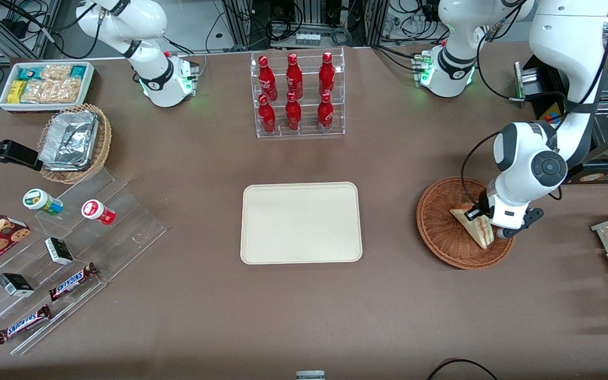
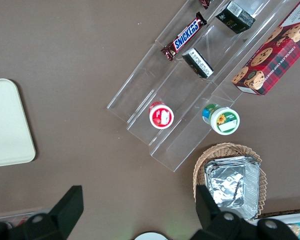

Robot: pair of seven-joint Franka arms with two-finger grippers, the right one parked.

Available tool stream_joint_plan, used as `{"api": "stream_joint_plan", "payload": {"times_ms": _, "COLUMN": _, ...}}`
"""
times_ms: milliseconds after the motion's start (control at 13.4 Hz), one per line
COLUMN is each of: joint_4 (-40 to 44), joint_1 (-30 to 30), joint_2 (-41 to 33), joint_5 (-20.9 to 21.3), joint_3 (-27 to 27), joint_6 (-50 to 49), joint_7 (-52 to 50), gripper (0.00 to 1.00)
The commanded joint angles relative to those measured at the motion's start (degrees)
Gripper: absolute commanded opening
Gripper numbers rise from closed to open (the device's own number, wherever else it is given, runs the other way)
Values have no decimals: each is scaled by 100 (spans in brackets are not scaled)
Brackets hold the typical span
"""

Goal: Place sandwich from basket to tray
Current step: 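Close the left gripper on the wrapped sandwich's upright edge, then lift the sandwich and carry it over the cream tray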

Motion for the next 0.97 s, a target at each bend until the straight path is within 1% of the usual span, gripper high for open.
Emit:
{"api": "stream_joint_plan", "payload": {"times_ms": 0, "joint_4": 535, "joint_1": -215, "joint_2": -132, "joint_5": 145, "joint_3": -53, "joint_6": -802, "joint_7": -73, "gripper": 0}}
{"api": "stream_joint_plan", "payload": {"times_ms": 149, "joint_4": 930, "joint_1": -583, "joint_2": -167, "joint_5": 381, "joint_3": -53, "joint_6": -1452, "joint_7": -90, "gripper": 0}}
{"api": "stream_joint_plan", "payload": {"times_ms": 224, "joint_4": 1185, "joint_1": -837, "joint_2": -150, "joint_5": 417, "joint_3": -53, "joint_6": -1743, "joint_7": -116, "gripper": 0}}
{"api": "stream_joint_plan", "payload": {"times_ms": 522, "joint_4": 1775, "joint_1": -1699, "joint_2": -97, "joint_5": 435, "joint_3": -61, "joint_6": -2149, "joint_7": -117, "gripper": 0}}
{"api": "stream_joint_plan", "payload": {"times_ms": 597, "joint_4": 2011, "joint_1": -1971, "joint_2": 34, "joint_5": 435, "joint_3": -61, "joint_6": -2289, "joint_7": -99, "gripper": 0}}
{"api": "stream_joint_plan", "payload": {"times_ms": 821, "joint_4": 3275, "joint_1": -2683, "joint_2": 806, "joint_5": 365, "joint_3": -61, "joint_6": -2877, "joint_7": -178, "gripper": 0}}
{"api": "stream_joint_plan", "payload": {"times_ms": 896, "joint_4": 3662, "joint_1": -2895, "joint_2": 1078, "joint_5": 339, "joint_3": -61, "joint_6": -2949, "joint_7": -361, "gripper": 0}}
